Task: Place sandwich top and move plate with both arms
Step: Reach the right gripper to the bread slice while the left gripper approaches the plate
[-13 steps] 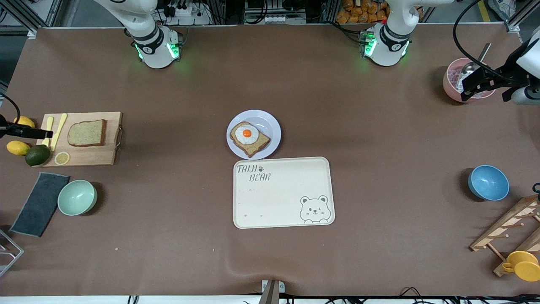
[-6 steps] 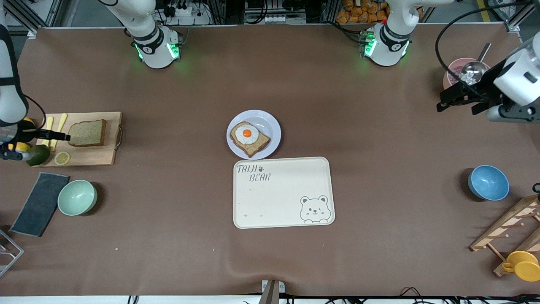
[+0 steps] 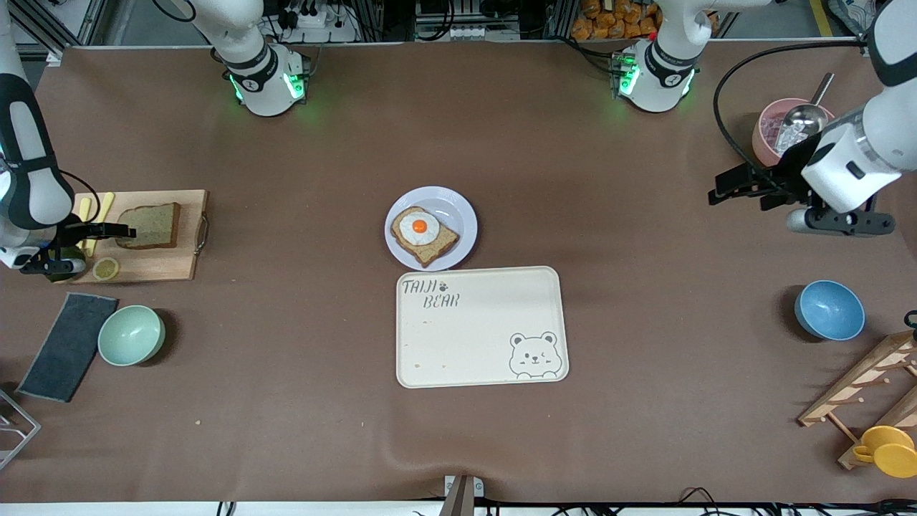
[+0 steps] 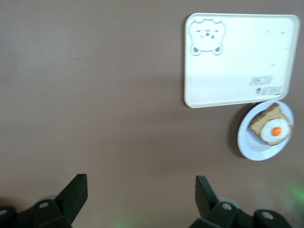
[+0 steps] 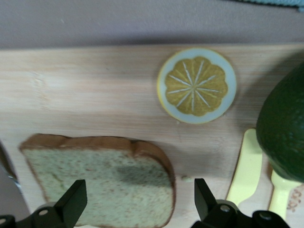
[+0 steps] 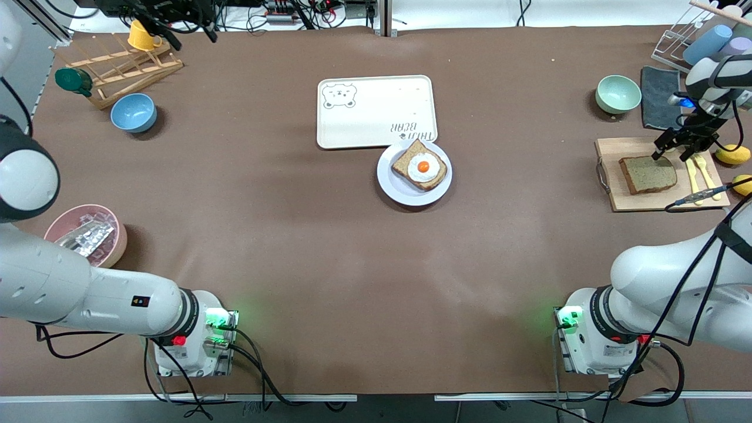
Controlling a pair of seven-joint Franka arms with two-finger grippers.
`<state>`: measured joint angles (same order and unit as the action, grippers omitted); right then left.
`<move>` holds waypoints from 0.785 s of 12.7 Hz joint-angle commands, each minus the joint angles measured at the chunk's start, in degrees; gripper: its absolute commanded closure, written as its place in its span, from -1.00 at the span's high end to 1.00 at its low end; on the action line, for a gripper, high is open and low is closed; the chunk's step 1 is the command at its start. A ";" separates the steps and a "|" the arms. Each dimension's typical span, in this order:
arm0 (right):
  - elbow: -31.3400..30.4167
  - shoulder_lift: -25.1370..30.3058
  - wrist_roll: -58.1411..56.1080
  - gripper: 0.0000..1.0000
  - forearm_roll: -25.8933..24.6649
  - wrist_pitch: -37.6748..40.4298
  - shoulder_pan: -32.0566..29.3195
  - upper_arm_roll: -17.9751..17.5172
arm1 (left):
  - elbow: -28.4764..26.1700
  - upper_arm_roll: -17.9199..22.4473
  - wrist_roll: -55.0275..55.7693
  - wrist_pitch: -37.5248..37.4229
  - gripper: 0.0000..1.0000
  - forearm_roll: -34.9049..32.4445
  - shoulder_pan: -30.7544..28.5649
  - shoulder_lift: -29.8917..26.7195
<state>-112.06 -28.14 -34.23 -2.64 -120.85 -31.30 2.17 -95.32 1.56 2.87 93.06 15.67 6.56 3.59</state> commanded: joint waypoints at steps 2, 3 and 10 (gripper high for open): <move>0.26 -0.78 -3.65 1.00 -1.31 0.53 -2.36 -1.02 | -0.21 -0.15 0.13 4.05 1.00 8.46 0.47 3.69; -0.09 -0.78 -3.65 1.00 -1.31 0.96 -2.53 -1.02 | -0.21 -0.15 0.03 5.11 1.00 10.94 0.47 4.49; -0.36 -0.87 -3.03 -1.00 -1.05 2.73 -3.41 -1.11 | -0.39 -6.21 1.17 15.30 1.00 15.71 1.17 10.55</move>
<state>-112.20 -29.07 -37.41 -2.65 -118.32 -33.20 2.17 -95.65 -3.45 2.98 105.96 30.37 7.62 12.99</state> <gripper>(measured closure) 0.348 0.000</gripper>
